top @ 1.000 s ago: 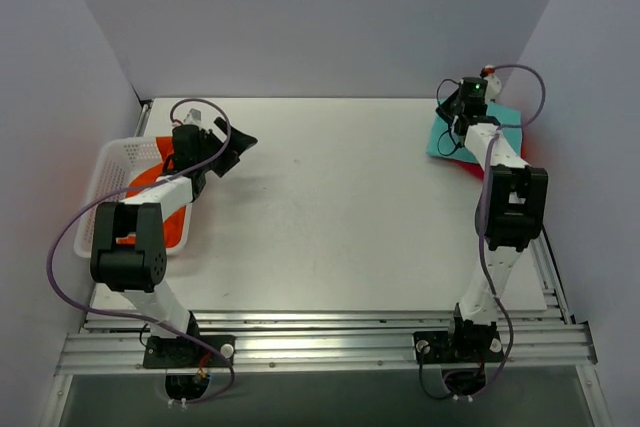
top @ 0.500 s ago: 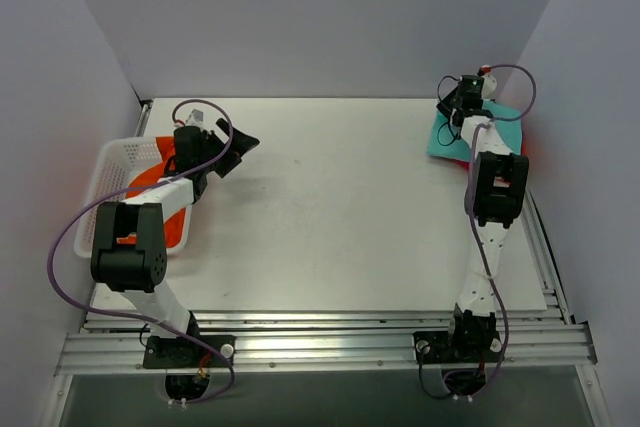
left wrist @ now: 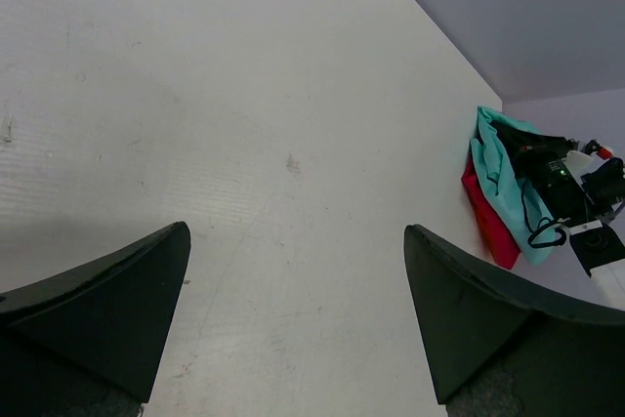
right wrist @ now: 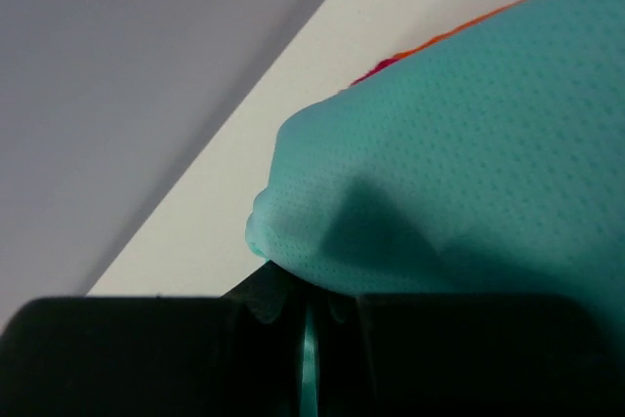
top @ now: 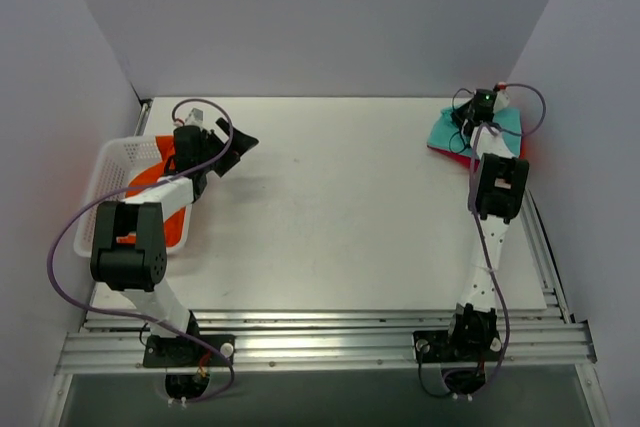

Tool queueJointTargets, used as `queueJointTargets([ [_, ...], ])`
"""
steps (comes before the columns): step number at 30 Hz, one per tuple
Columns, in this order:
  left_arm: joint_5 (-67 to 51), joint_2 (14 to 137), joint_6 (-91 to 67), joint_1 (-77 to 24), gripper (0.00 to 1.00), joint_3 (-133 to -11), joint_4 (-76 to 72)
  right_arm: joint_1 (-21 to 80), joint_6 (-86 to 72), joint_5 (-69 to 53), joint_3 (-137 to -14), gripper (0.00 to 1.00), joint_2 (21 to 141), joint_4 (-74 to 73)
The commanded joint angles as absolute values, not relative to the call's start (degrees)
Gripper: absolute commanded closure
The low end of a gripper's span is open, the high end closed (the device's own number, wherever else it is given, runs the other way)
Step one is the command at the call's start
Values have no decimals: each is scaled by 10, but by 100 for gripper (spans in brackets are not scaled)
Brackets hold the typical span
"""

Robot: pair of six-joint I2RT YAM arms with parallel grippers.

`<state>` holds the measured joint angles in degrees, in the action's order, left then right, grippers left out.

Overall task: Fold and stack the t-shirts
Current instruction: Neatly place the folded tshirt to the corner

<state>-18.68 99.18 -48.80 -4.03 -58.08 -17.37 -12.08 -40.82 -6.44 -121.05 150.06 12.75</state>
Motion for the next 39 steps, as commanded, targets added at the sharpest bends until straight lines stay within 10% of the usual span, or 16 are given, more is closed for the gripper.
queueJointTargets([
  [1,-174,991,-469,-43,0,-599,-189,-121,-430,-65,-1242,100,1518,184],
  [6,-159,998,-461,-52,0,-604,-183,-114,-442,-66,-1237,97,1523,264],
  [13,-121,994,-429,-80,0,-618,-162,-80,-426,-116,-1123,0,1451,455],
  [28,-31,814,-359,-112,0,-581,-121,96,-294,-91,-731,0,1023,578],
  [34,90,742,-356,-143,0,-537,-49,290,-179,152,-596,1,874,431],
  [38,150,672,-373,-188,46,-470,-44,391,-218,263,-463,10,785,431],
  [39,164,649,-374,-214,90,-462,-40,408,-238,245,-433,41,774,445],
])
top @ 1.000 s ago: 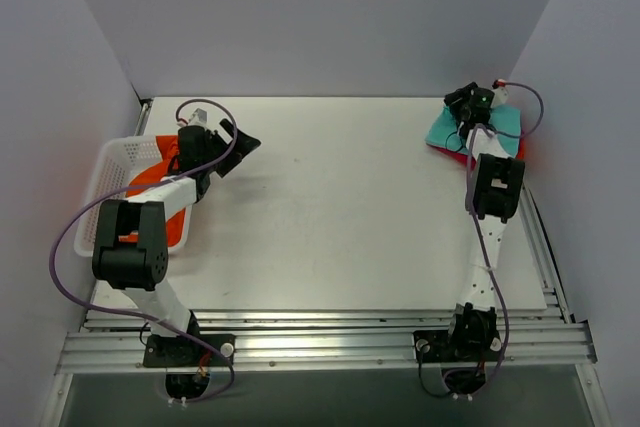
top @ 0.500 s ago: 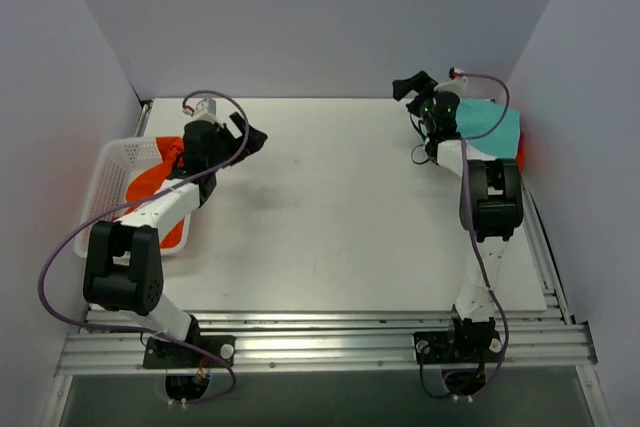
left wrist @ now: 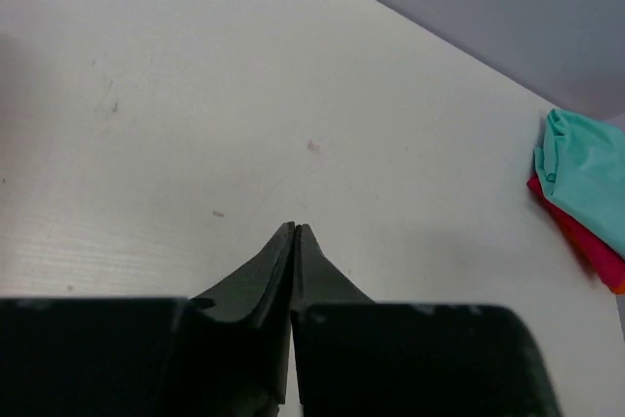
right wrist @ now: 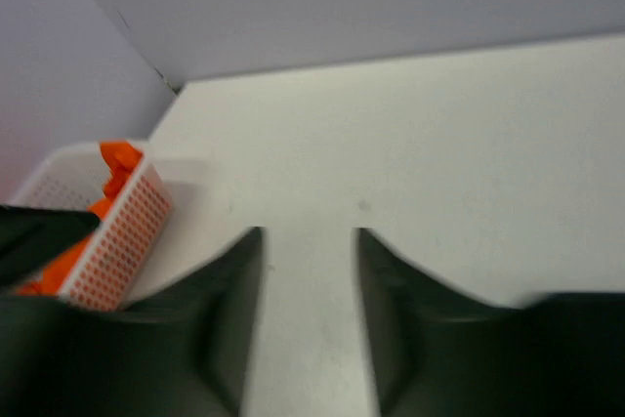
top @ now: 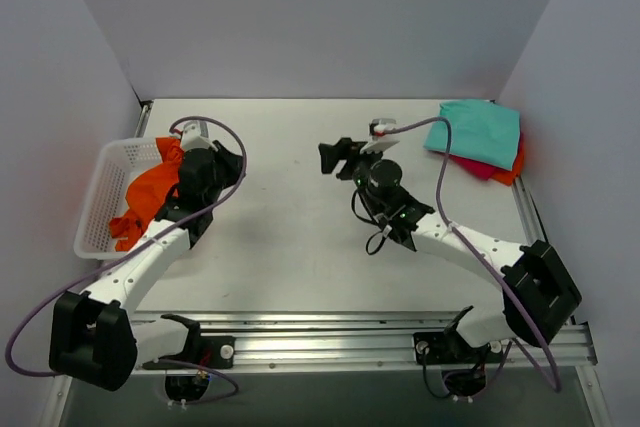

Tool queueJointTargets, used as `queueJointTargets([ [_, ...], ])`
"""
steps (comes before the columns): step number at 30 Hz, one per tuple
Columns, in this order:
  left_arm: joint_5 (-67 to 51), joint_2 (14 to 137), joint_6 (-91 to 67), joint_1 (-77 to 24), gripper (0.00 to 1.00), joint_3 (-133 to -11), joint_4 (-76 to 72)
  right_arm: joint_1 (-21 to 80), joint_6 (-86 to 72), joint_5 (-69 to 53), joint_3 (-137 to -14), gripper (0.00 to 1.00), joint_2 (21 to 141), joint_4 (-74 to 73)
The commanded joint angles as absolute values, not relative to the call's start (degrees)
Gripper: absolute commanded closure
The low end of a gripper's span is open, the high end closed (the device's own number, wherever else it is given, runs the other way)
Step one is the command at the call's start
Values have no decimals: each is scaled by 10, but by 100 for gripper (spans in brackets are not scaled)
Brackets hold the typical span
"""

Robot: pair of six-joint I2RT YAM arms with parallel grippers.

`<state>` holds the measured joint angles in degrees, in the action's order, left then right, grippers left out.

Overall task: Fold and stack the t-shirts
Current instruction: Neatly place the folded tshirt to the corner

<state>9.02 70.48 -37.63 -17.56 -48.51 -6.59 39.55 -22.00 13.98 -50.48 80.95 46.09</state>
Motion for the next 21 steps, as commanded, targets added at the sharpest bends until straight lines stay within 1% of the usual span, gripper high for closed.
queueJointTargets([
  [1,210,637,-374,-229,97,-448,-26,412,-251,228,-373,85,765,469],
  [2,239,627,-374,-243,98,-441,-17,421,-268,224,-352,100,752,482],
  [3,264,614,-372,-257,98,-435,-13,432,-292,229,-334,100,745,487],
  [4,295,594,-369,-277,84,-431,-1,463,-293,241,-313,100,740,485],
  [5,306,585,-368,-286,52,-420,22,481,-294,256,-310,100,729,456],
  [6,318,566,-366,-293,22,-411,24,500,-303,281,-315,71,723,427],
  [7,331,556,-373,-311,24,-401,40,542,-304,327,-318,44,720,403],
  [8,376,545,-381,-322,64,-377,47,568,-304,356,-322,24,711,371],
  [9,402,521,-406,-334,93,-366,54,596,-302,387,-321,17,708,363],
  [10,429,507,-419,-354,97,-353,75,655,-293,423,-318,17,706,358],
  [11,474,496,-421,-360,97,-341,77,683,-287,498,-316,16,707,350],
  [12,498,485,-421,-365,89,-318,77,706,-290,542,-316,15,712,345],
  [13,522,473,-418,-366,78,-310,83,728,-306,581,-316,15,718,338],
  [14,568,471,-414,-364,64,-306,90,754,-312,623,-316,14,738,339],
  [15,595,472,-398,-365,60,-302,96,760,-317,629,-314,13,751,344],
  [16,625,475,-379,-365,55,-293,56,765,-300,628,-310,13,765,380],
  [17,651,481,-310,-363,50,-281,20,772,-274,599,-305,13,798,414],
  [18,685,496,-245,-363,49,-256,-96,778,-259,591,-295,13,815,438],
  [19,688,504,-199,-362,45,-252,-125,782,-258,588,-297,13,832,448],
  [20,693,511,-153,-356,40,-254,-140,785,-284,581,-305,13,856,425],
  [21,693,526,-141,-348,32,-257,-163,786,-300,551,-324,12,865,405],
])
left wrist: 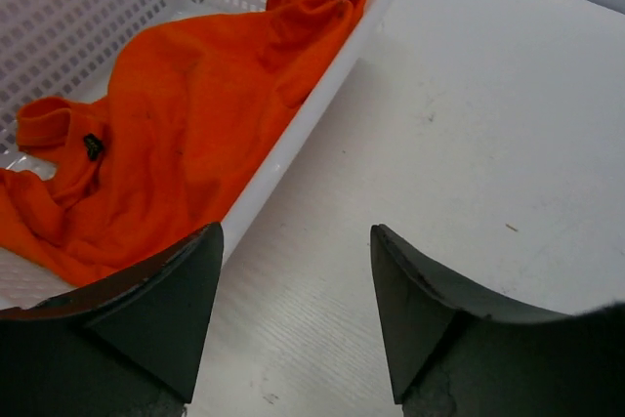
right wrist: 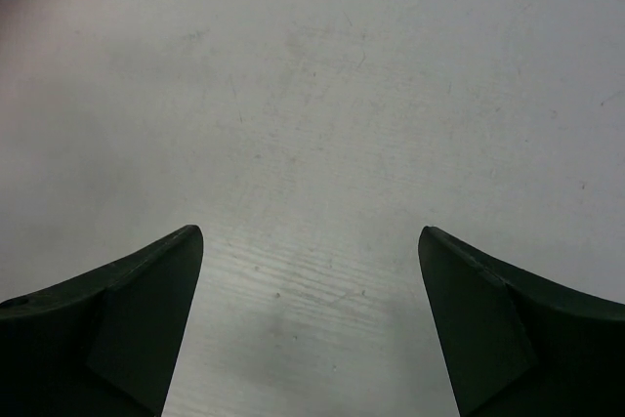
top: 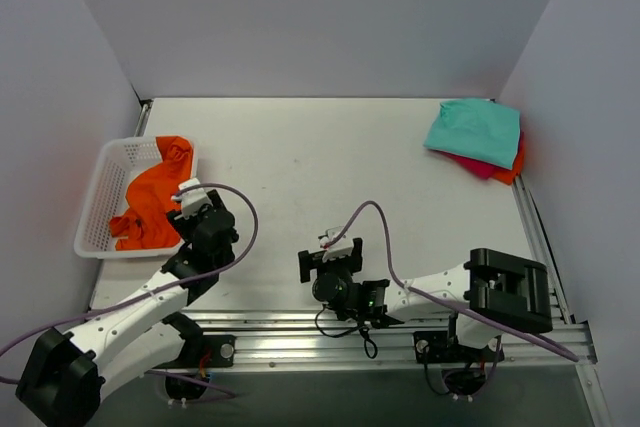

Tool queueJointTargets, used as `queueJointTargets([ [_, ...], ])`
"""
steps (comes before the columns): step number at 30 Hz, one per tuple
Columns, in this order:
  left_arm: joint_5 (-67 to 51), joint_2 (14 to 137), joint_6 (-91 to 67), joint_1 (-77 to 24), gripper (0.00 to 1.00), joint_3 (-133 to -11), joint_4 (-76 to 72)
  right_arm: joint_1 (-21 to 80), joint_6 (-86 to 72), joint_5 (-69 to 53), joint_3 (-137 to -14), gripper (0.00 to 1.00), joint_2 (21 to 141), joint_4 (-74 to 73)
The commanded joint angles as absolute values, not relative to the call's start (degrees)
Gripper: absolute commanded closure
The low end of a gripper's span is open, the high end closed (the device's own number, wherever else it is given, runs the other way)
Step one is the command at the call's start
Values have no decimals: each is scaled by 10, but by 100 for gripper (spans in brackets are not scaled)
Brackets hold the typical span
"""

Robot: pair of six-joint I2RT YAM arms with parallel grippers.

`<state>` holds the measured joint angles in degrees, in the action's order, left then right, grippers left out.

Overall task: Fold and stack the t-shirts
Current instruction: Neatly place the folded tshirt to the corner

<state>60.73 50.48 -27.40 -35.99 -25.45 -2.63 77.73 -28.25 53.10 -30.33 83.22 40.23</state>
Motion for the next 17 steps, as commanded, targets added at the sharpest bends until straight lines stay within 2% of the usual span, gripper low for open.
queueJointTargets([
  [1,692,538,-129,-332,28,-248,-189,787,-313,541,-331,12,871,390],
  [3,638,556,-132,-255,22,-240,-227,787,-313,490,-332,12,875,401],
  [4,535,562,-134,-221,20,-228,-243,787,-306,473,-325,12,875,417],
  [5,495,568,-134,-191,18,-223,-263,788,-303,465,-323,12,868,426],
  [7,452,590,-132,-142,15,-221,-296,794,-307,467,-321,12,858,418],
  [8,418,599,-103,-135,8,-223,-310,799,-312,475,-318,12,843,412],
  [9,404,629,-78,-132,6,-222,-368,802,-317,482,-313,12,833,414],
  [12,380,703,-19,-128,6,-248,-412,819,-330,506,-288,12,802,432],
  [16,317,757,-6,-105,6,-266,-431,847,-375,596,-305,15,796,382],
  [17,269,762,-5,-94,6,-262,-450,879,-375,662,-315,9,805,376],
])
